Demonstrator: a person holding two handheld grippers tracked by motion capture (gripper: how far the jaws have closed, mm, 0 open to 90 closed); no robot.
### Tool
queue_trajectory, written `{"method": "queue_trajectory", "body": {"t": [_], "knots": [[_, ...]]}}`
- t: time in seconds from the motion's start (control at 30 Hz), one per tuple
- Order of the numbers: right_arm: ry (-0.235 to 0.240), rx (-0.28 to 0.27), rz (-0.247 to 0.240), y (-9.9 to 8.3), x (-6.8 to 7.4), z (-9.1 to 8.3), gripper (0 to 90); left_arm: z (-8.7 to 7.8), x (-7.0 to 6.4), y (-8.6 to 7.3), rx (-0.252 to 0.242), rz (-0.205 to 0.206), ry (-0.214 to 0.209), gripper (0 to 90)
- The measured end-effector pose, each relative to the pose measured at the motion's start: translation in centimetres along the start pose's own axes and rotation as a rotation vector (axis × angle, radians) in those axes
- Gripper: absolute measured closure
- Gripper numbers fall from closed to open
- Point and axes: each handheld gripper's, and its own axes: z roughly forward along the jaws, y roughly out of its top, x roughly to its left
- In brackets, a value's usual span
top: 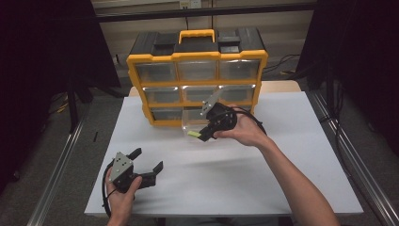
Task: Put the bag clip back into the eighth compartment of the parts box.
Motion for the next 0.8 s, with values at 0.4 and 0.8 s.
{"method": "queue_trajectory", "body": {"t": [0.4,0.8], "knots": [[-0.035,-0.01,0.011,1.4,-1.4,-1.7,78.4,0.0,0.0,0.0,0.001,0.002,-0.003,5.5],[-0.067,0.002,0.02,2.5,-2.9,-2.3,78.4,0.0,0.0,0.0,0.0,0.0,-0.003,5.4]]}}
